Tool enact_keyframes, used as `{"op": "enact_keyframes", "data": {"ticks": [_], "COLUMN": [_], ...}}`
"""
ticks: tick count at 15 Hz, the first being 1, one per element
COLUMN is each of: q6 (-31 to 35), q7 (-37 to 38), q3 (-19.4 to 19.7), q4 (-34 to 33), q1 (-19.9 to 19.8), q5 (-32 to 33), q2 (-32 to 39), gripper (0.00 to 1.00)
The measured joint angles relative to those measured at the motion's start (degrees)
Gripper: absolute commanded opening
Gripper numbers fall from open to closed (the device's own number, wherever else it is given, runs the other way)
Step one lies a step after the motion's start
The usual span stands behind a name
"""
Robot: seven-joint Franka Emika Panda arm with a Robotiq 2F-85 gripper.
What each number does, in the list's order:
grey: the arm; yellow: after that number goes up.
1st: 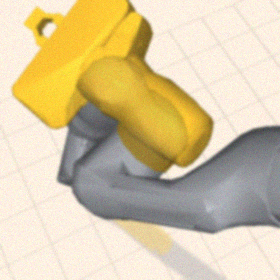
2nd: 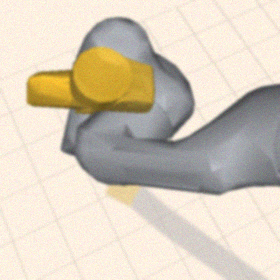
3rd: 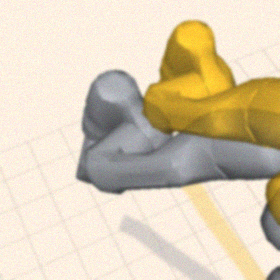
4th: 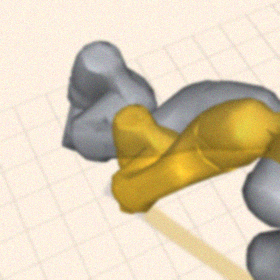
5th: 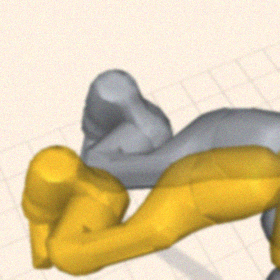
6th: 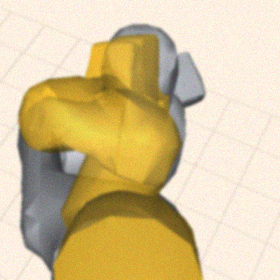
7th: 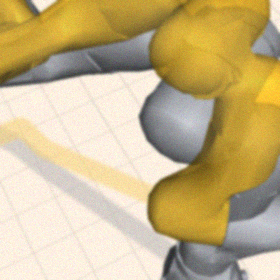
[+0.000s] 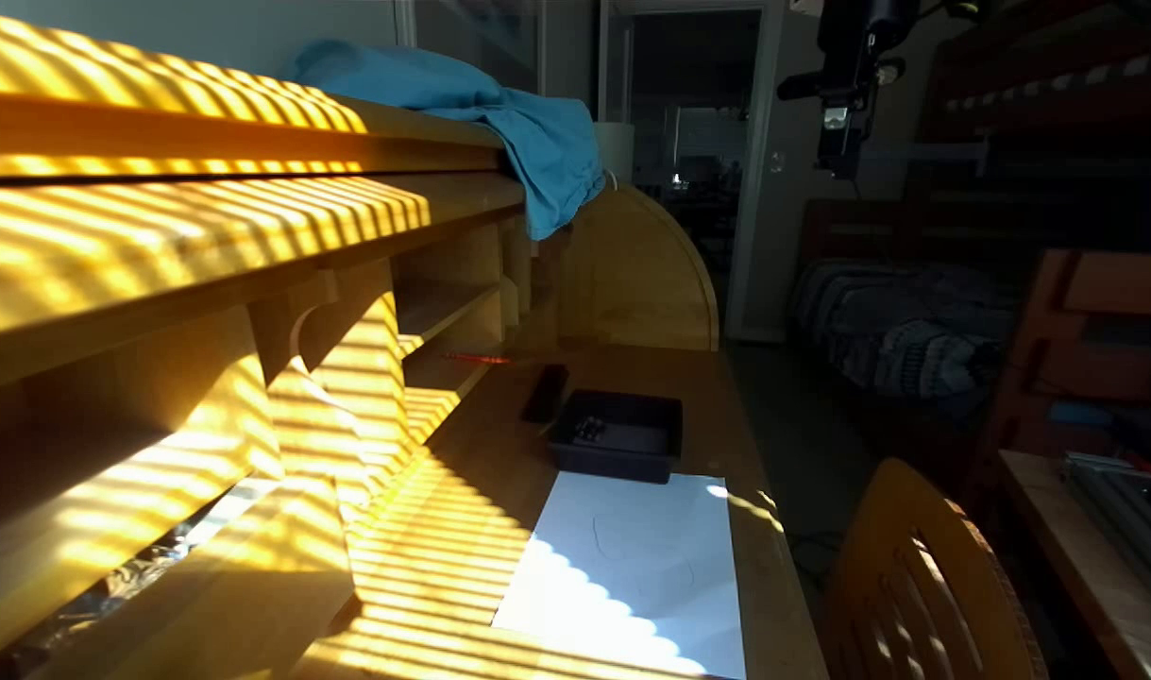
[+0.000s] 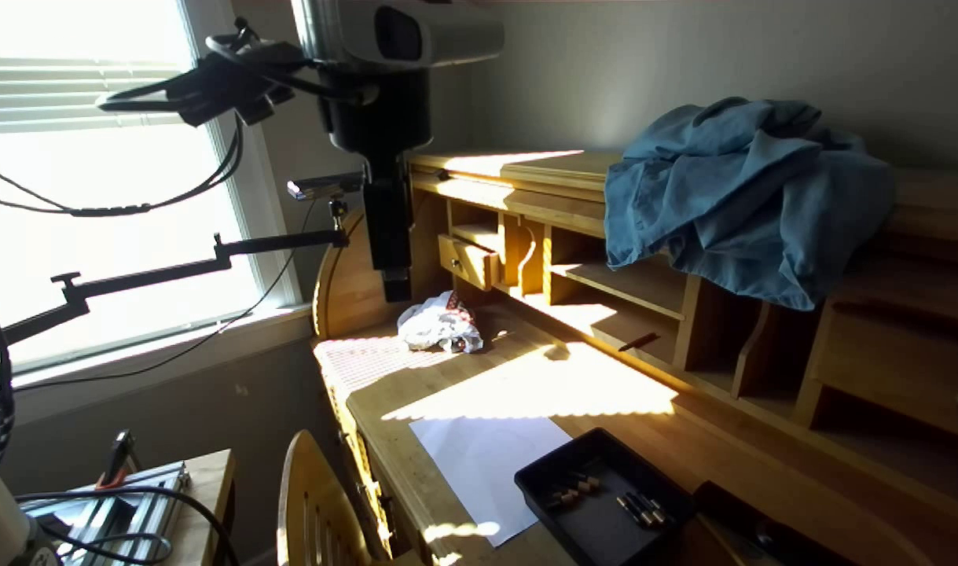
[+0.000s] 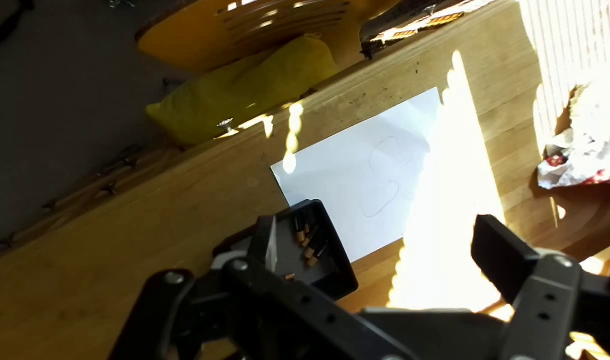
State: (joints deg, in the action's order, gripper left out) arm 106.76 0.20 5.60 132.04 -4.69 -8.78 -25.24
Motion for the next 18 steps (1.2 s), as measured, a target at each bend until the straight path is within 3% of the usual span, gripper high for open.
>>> {"op": "enact_keyframes", "data": {"ticks": [6,13,18], "q6": [1.4,22.9,33.1], "q7": [-0.5,-7.3,-14.9], "q3": [-0.1,0.1,1.3], "q4": [0.0,3.9,5.9], "q1": [0.0,1.3,5.0], "q5": [0.1,-0.7,-7.4], "q2": [0.3,5.8,10.0], "gripper": [1.0,1.0,1.0]}}
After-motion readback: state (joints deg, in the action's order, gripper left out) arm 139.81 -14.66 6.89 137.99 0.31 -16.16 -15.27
